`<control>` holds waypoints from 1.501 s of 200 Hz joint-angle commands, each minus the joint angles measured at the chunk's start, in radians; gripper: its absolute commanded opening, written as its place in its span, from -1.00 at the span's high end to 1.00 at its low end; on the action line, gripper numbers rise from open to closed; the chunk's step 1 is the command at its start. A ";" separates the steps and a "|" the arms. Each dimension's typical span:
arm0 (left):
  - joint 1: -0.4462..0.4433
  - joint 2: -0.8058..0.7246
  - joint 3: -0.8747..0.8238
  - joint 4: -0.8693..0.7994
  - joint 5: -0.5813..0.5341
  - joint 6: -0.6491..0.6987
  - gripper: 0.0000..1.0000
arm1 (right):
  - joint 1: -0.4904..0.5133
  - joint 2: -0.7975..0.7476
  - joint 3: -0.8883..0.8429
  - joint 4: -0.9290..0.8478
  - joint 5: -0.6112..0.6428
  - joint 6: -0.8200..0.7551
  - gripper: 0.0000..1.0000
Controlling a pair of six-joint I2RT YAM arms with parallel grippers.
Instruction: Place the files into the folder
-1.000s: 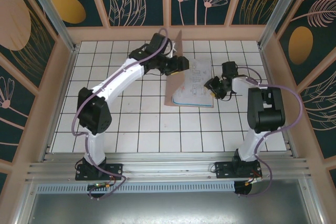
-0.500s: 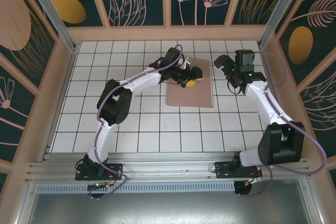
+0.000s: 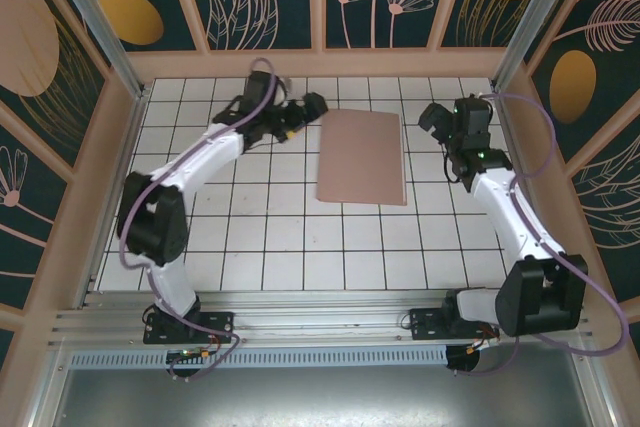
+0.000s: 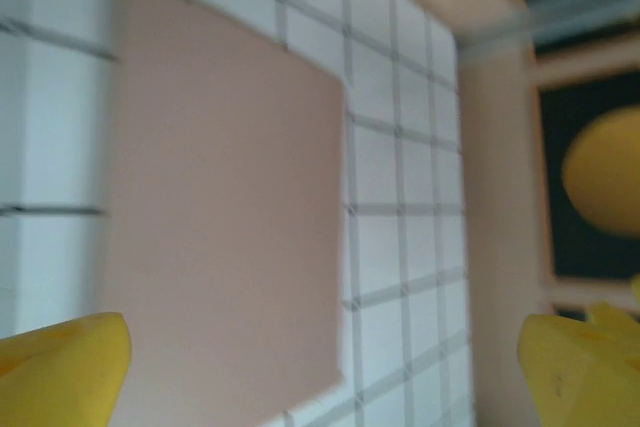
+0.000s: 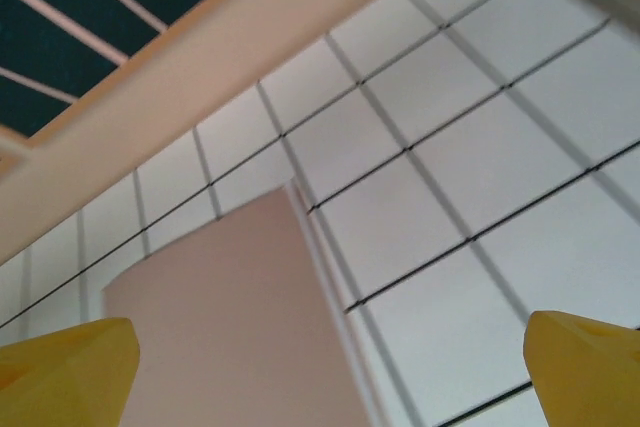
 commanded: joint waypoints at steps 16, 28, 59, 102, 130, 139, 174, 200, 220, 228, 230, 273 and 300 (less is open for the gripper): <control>-0.018 -0.180 -0.100 -0.157 -0.588 0.171 -0.98 | -0.010 -0.096 -0.459 0.738 0.083 -0.411 -0.98; -0.017 -0.206 -0.154 -0.154 -0.671 0.213 -0.98 | -0.015 -0.077 -0.543 0.852 0.091 -0.427 -0.98; -0.017 -0.278 -0.291 -0.131 -0.868 0.244 -0.98 | -0.027 0.026 -0.608 0.914 0.077 -0.407 -0.98; -0.016 -0.420 -0.509 0.085 -0.997 0.326 -0.98 | -0.054 0.171 -0.641 1.082 0.029 -0.394 -0.98; -0.015 -0.424 -0.551 0.105 -1.026 0.410 -0.98 | -0.068 0.225 -0.616 1.138 -0.037 -0.468 -0.98; -0.014 -0.422 -0.560 0.105 -1.024 0.431 -0.98 | -0.077 0.242 -0.649 1.232 -0.043 -0.475 -0.98; -0.001 -0.447 -0.651 0.196 -1.021 0.453 -0.98 | -0.122 0.285 -0.783 1.502 -0.087 -0.431 -0.98; 0.017 -0.494 -0.758 0.352 -1.016 0.507 -0.98 | -0.117 0.310 -0.851 1.658 -0.067 -0.438 -0.98; 0.050 -0.515 -0.827 0.493 -1.049 0.599 -0.98 | -0.114 0.308 -0.825 1.610 -0.048 -0.431 -0.98; 0.073 -0.516 -0.855 0.557 -1.059 0.629 -0.98 | -0.116 0.303 -0.812 1.575 -0.025 -0.418 -0.98; 0.079 -0.516 -0.862 0.571 -1.059 0.638 -0.98 | -0.116 0.305 -0.809 1.569 -0.017 -0.415 -0.98; 0.237 -0.406 -0.969 0.821 -1.004 0.704 -0.98 | -0.118 0.305 -0.798 1.549 -0.005 -0.407 -0.98; 0.288 -0.337 -1.032 1.000 -0.924 0.689 -0.98 | -0.118 0.306 -0.797 1.552 -0.005 -0.407 -0.98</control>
